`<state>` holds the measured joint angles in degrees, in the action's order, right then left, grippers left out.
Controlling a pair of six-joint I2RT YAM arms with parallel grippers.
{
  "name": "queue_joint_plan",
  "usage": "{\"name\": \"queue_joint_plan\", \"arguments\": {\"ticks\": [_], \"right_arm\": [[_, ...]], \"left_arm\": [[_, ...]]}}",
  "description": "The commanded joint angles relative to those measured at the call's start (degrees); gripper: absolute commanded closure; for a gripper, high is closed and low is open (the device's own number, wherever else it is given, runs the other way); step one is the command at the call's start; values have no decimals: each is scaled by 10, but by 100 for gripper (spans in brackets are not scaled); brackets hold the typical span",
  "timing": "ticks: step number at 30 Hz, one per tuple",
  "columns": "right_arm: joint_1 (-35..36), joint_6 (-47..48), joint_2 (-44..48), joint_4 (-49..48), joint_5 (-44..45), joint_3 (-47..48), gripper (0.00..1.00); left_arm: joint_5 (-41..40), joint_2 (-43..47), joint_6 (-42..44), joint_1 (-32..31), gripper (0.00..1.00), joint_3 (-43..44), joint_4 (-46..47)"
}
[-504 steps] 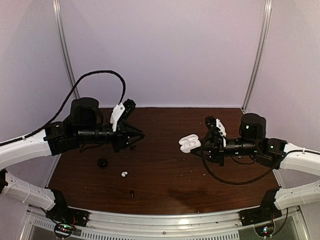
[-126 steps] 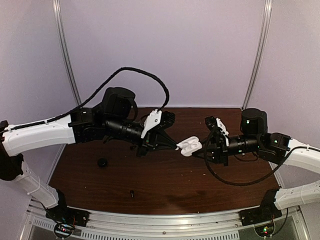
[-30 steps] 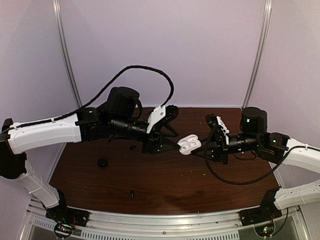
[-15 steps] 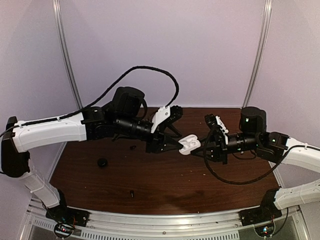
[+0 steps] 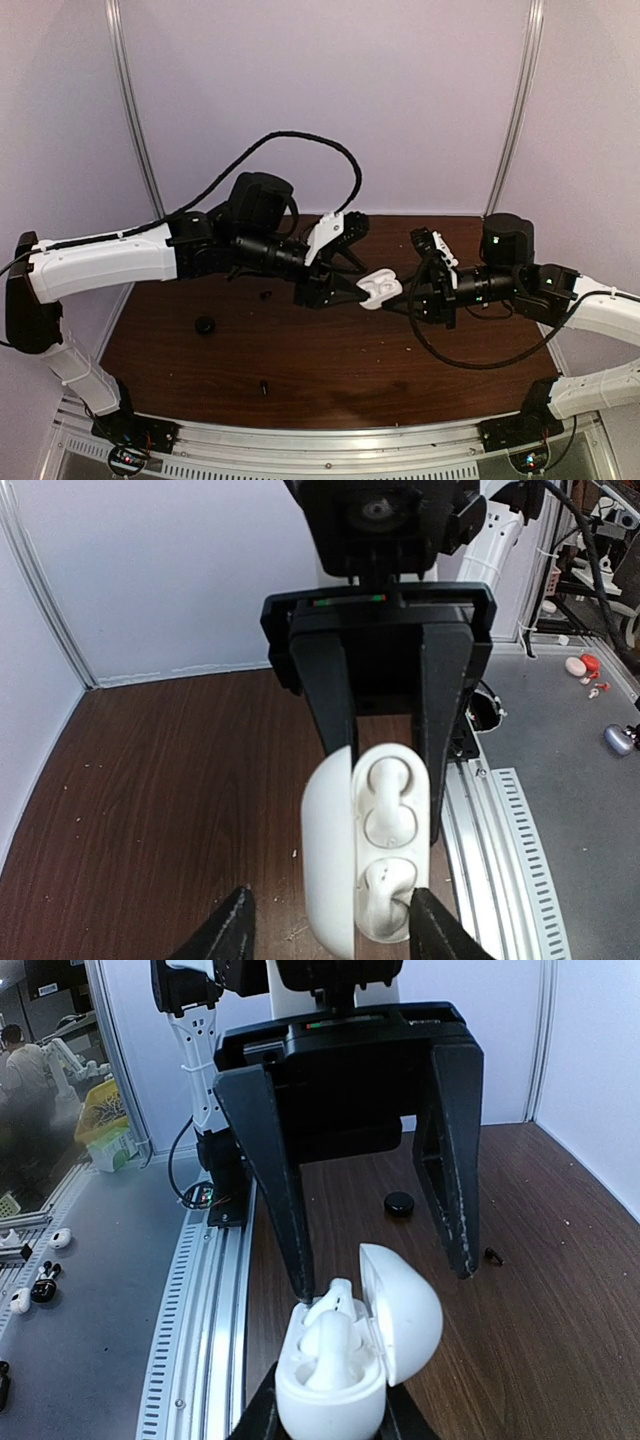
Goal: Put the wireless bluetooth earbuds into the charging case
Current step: Adjust the left earbud in the left side groove of the charging case, then close the charging case with the earbuds inside, then place the charging case with the earbuds at the corner of the board.
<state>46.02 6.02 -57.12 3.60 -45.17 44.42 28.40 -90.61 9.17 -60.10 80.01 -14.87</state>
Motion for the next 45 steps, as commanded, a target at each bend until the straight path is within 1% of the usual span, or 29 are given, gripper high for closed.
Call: {"name": "queue_joint_plan", "arguments": {"ticks": [1,5,10,18,21,24,25,28,34,36,37,40,42,44,45], "right_arm": [[4,-5,8,-17,-2,13,100],[4,-8,14,-21,3,12,100],[4,-12,14,-24,10,14,100],[1,-36,19,-34,19,9,100],[0,-51,19,-57,18,7,100],[-2,-60,18,-72,15,6,100],[-3,-80,18,-77,12,6,100],[-4,-98,16,-87,12,8,100],[-21,-148,7,-127,13,-1,100],[-32,-153,-2,-127,26,-6,100],[-39,-156,-6,-129,32,-10,100],[-69,-179,-36,-132,41,-17,100],[-95,-191,-73,-129,47,-17,100],[-123,-197,-104,-132,63,-16,100],[-137,-197,-120,-132,76,-14,100]], "left_arm": [[39,36,10,0,45,-32,49],[60,31,12,0,42,-39,60],[91,31,13,-1,41,-43,76],[85,56,43,-30,47,-46,81],[75,53,48,-36,48,-42,70],[43,49,60,-46,48,-38,62],[26,47,68,-51,48,-34,56],[-20,42,79,-58,48,-28,47],[-115,39,123,-85,47,-38,47],[-169,60,105,-85,43,-64,96],[-197,75,96,-83,40,-83,122],[-264,123,59,-55,22,-141,195],[-263,157,15,-19,11,-168,232],[-252,174,-54,27,3,-183,253],[-249,180,-78,47,2,-190,261]]}}
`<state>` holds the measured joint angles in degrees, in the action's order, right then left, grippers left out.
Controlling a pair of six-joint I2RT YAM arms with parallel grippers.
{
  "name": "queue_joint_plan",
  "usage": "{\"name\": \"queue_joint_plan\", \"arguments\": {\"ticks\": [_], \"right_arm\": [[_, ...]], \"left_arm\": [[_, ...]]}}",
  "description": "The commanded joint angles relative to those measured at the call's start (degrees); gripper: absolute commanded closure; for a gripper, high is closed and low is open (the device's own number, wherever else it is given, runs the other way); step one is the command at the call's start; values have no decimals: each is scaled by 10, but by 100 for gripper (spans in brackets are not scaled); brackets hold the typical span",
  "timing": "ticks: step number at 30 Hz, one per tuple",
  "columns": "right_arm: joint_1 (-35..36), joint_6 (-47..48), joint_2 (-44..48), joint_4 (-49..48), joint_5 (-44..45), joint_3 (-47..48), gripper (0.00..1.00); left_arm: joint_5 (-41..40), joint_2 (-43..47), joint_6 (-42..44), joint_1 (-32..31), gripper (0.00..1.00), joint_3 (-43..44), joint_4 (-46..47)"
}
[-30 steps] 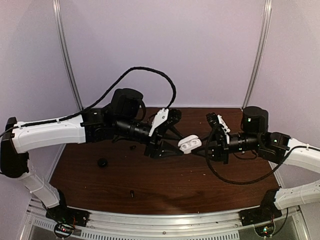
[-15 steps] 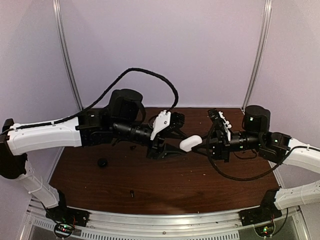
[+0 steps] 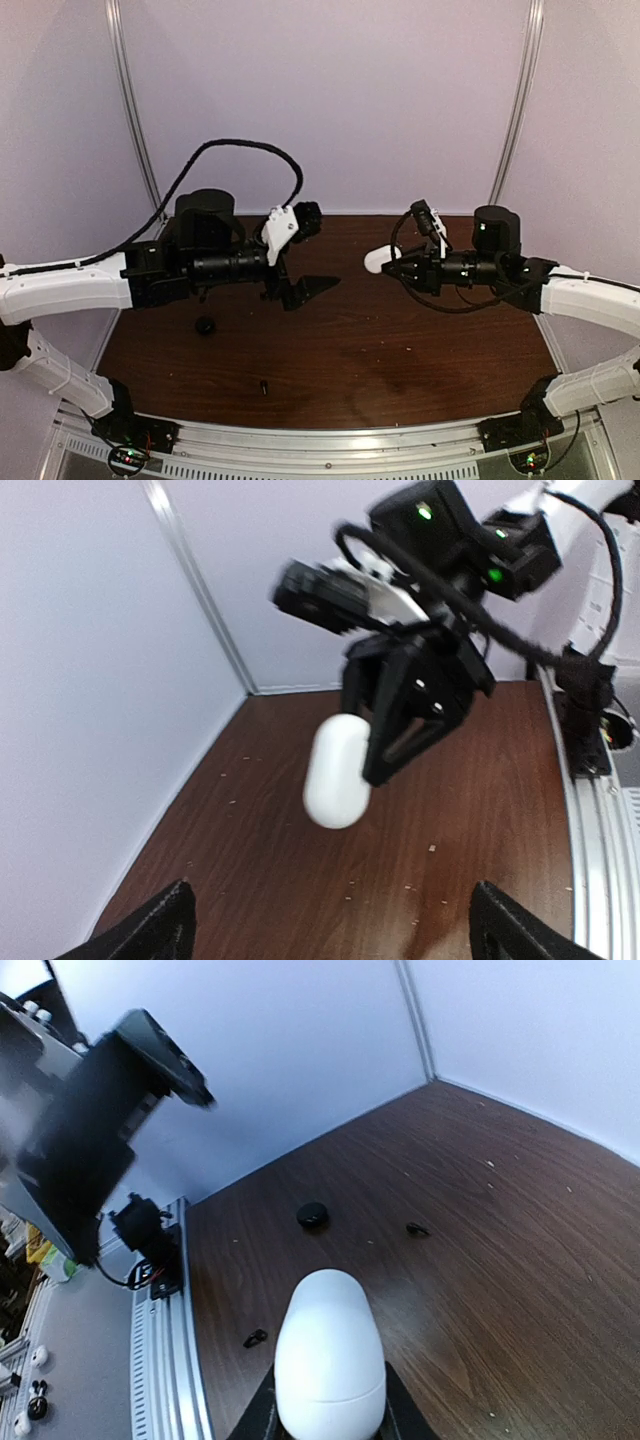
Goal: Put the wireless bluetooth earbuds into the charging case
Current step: Place the charging case with the earbuds at the corner of the board.
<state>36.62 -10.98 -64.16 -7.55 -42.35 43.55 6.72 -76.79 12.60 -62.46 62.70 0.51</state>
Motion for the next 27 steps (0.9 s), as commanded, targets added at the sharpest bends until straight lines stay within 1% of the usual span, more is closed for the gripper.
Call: {"name": "queue_joint_plan", "arguments": {"ticks": [1,4,6,9,13,23,27], "right_arm": [[-57,-28,-66,-18,59,-2,100],[-104,-38,-126,-21,65,18,100],[-133,-53,-168,-33,59,28,100],[-162,-73,-227,-51,48,39,100],[-199,-80,-295,-53,44,66,100],[-248,-61,-412,-28,84,130,100],[-268,-64,-448,-24,81,158,99]], "left_arm": [[-31,46,-132,87,2,-23,113],[-47,50,-166,114,2,-35,116],[-58,42,-186,125,2,-34,102],[-90,28,-206,132,2,-22,76],[-123,23,-223,136,2,-25,64],[-135,30,-248,154,2,-47,59],[-136,32,-254,160,2,-52,55]]}}
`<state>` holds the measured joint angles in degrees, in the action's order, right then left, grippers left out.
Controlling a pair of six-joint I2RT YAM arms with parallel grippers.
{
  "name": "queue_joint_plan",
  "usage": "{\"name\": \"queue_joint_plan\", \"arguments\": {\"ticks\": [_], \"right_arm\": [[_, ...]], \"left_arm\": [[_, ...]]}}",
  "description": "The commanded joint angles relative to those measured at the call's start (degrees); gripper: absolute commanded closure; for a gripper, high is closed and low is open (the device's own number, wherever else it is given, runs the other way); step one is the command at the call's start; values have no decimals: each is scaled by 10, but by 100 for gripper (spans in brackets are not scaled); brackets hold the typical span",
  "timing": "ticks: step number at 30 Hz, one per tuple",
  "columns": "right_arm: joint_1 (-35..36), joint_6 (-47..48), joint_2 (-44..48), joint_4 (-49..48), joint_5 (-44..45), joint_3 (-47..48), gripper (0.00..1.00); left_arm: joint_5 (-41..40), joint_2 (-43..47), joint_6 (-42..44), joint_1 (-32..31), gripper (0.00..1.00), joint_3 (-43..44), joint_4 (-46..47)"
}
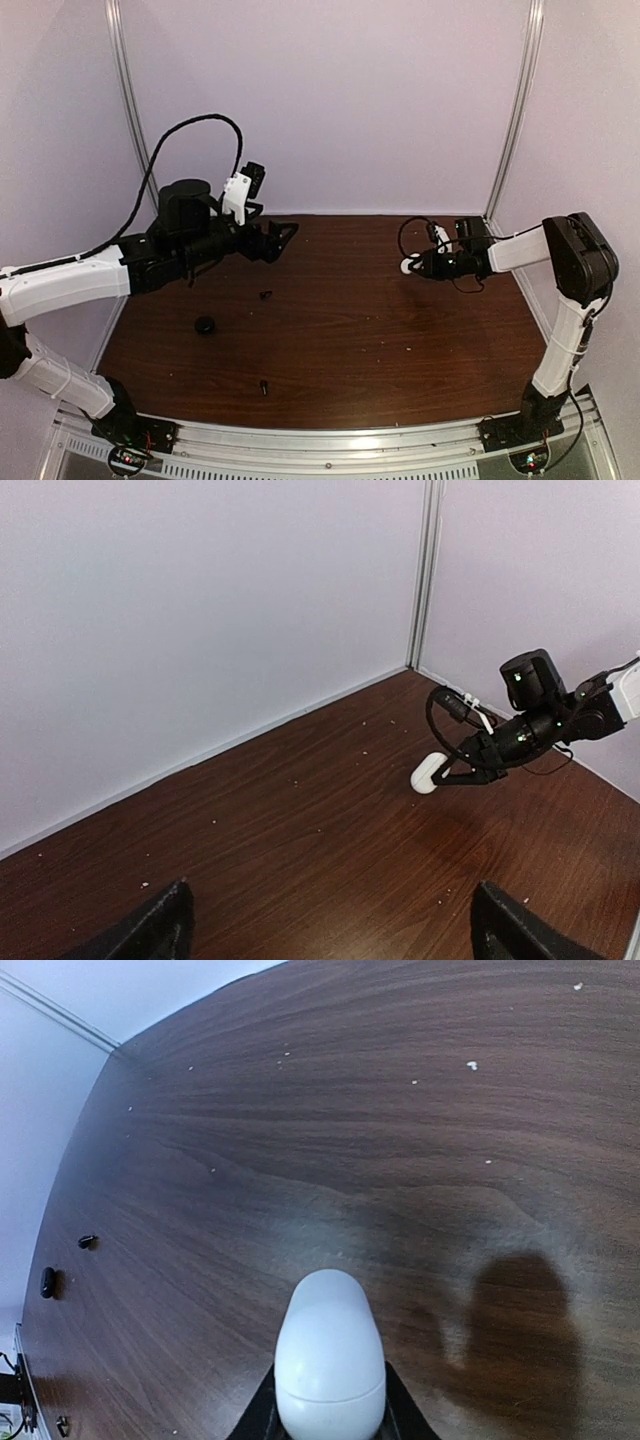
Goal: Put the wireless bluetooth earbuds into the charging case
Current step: Place the charging case with the earbuds at the corner of the board.
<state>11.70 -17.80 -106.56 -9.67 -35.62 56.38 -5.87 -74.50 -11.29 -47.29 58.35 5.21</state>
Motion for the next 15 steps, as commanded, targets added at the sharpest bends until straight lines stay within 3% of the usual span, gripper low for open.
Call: {"name": "queue_joint_plan", "arguments": {"ticks": [1,15], "right_arm": [[-22,6,-31,1,13,37,99],[-51,25,-87,33,37,86,85]], "left_arm": [[-10,10,-15,10,2,-10,7],[19,21,-40,36,2,-38,0]]}}
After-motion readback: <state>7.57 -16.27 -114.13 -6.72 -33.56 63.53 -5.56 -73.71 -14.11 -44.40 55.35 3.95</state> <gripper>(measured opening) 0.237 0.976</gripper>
